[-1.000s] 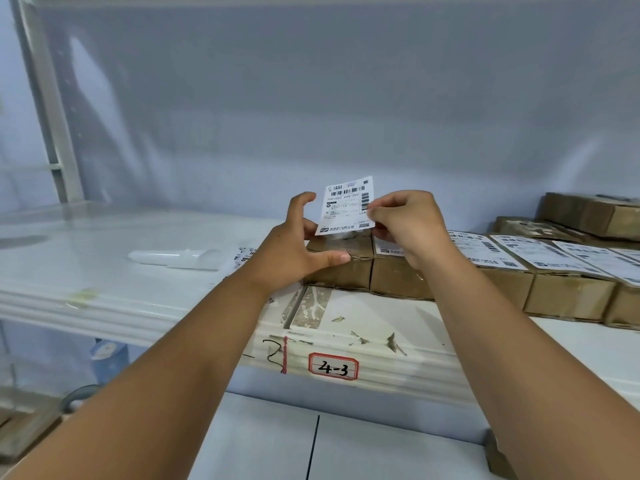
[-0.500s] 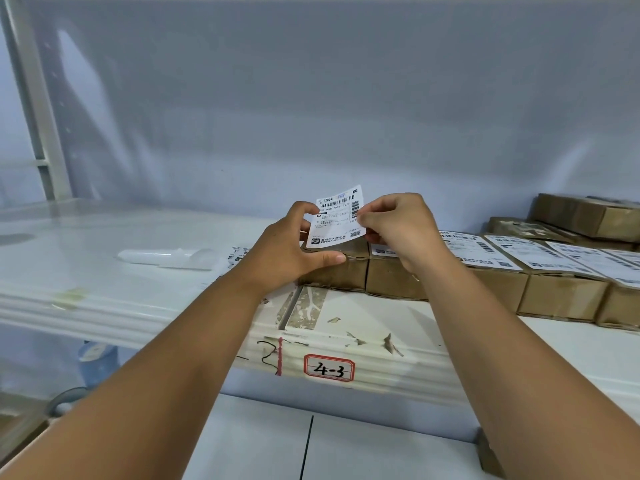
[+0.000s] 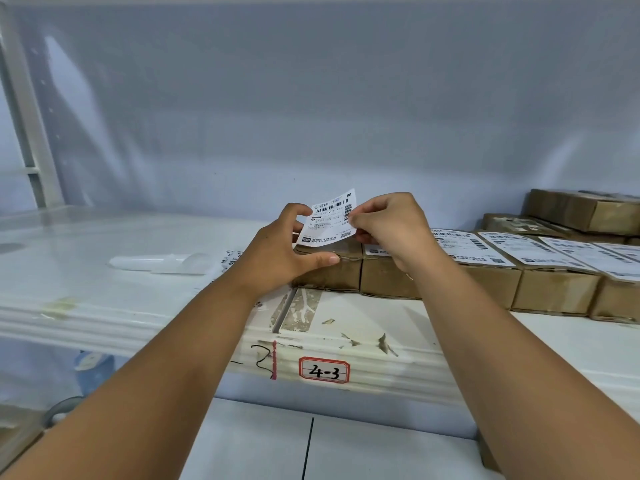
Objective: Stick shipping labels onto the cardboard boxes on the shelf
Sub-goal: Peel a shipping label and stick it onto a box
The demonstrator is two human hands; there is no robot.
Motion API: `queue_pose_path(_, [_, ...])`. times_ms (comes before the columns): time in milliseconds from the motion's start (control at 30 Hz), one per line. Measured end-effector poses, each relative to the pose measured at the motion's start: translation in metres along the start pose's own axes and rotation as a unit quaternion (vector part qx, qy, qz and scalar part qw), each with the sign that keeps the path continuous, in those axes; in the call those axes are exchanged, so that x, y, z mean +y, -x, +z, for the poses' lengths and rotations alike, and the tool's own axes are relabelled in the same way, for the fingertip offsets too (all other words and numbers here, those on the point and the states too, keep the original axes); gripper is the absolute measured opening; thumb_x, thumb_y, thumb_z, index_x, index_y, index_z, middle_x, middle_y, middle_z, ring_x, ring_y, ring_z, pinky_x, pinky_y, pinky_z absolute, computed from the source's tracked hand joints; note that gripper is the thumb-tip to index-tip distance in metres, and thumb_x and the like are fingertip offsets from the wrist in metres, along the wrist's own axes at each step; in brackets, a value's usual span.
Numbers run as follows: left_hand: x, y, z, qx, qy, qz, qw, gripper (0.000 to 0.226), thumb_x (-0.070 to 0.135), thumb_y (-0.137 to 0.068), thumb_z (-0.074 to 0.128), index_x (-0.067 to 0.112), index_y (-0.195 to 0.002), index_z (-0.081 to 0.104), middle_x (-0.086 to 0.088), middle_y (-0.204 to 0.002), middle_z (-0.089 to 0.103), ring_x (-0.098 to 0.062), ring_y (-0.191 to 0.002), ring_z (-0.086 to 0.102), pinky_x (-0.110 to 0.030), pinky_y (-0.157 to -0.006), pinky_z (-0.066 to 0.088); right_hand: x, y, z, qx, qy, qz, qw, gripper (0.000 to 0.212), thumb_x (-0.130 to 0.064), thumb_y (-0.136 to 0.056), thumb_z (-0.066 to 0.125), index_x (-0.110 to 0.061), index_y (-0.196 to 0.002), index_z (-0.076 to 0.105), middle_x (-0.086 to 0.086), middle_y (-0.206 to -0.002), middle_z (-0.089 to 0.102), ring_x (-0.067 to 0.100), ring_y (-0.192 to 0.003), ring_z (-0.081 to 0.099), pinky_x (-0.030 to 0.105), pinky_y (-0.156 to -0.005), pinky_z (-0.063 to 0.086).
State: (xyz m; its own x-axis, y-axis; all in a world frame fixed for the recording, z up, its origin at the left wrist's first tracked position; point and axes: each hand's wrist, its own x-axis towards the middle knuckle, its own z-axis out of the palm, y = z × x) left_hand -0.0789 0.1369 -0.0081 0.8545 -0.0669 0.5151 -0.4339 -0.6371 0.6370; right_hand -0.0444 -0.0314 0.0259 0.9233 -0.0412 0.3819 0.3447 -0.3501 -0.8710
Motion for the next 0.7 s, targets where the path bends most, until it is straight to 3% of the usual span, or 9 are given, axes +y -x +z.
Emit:
queue_pose_path(67, [0.0003, 0.0006, -0.0005, 0.003, -0.003, 0.000, 1.000, 0.070, 0.042, -0.072, 0.077, 0.032, -0.128, 0.037, 0.024, -0.096, 0.049, 0.010, -0.087, 0.050, 0.003, -0.063, 0.036, -0.0004, 0.0008, -0.0002, -0.005, 0.011, -0.001, 1.000, 0.007, -0.010, -0.079, 0.068, -0.015, -0.076, 0.072, 0.001, -0.078, 0.073, 0.016, -0.065, 0.069, 0.038, -0.075, 0.060])
queue_pose_path(233, [0.0000, 0.0009, -0.0003, 0.000, -0.012, -0.005, 1.000, 0.069, 0.043, -0.072, 0.076, 0.031, -0.128, 0.038, 0.013, -0.108, 0.051, -0.007, -0.099, 0.051, -0.005, -0.070, 0.036, -0.0017, 0.0020, 0.0000, -0.007, 0.032, -0.006, 0.999, 0.007, -0.010, -0.079, 0.067, -0.015, -0.077, 0.072, 0.000, -0.076, 0.072, 0.014, -0.063, 0.068, 0.035, -0.072, 0.060])
queue_pose_path(333, [-0.0014, 0.0002, 0.0001, 0.003, -0.021, -0.001, 1.000, 0.059, 0.042, -0.072, 0.076, 0.028, -0.121, 0.048, 0.011, -0.113, 0.053, -0.007, -0.100, 0.052, -0.006, -0.071, 0.040, -0.0018, 0.0021, 0.0001, -0.004, 0.032, -0.007, 0.999, 0.008, -0.010, -0.079, 0.067, -0.016, -0.077, 0.072, 0.000, -0.078, 0.072, 0.017, -0.068, 0.070, 0.034, -0.070, 0.060])
queue_pose_path(433, [-0.0044, -0.0018, 0.0013, 0.006, -0.031, 0.004, 0.999, 0.047, 0.044, -0.071, 0.077, 0.026, -0.109, 0.056, 0.005, -0.121, 0.056, -0.011, -0.105, 0.053, -0.018, -0.079, 0.044, -0.0017, 0.0016, 0.0003, -0.003, 0.029, -0.005, 1.000, 0.008, -0.009, -0.080, 0.067, -0.015, -0.077, 0.071, 0.001, -0.079, 0.072, 0.018, -0.070, 0.070, 0.036, -0.070, 0.061])
queue_pose_path(700, [-0.0054, -0.0025, 0.0018, 0.009, -0.045, 0.006, 0.999, 0.045, 0.045, -0.070, 0.076, 0.026, -0.107, 0.058, 0.004, -0.122, 0.055, -0.013, -0.108, 0.053, -0.028, -0.088, 0.045, -0.0012, 0.0015, 0.0015, 0.003, 0.041, -0.005, 0.999, 0.009, -0.010, -0.080, 0.067, -0.017, -0.076, 0.071, -0.001, -0.080, 0.072, 0.018, -0.070, 0.071, 0.035, -0.070, 0.060])
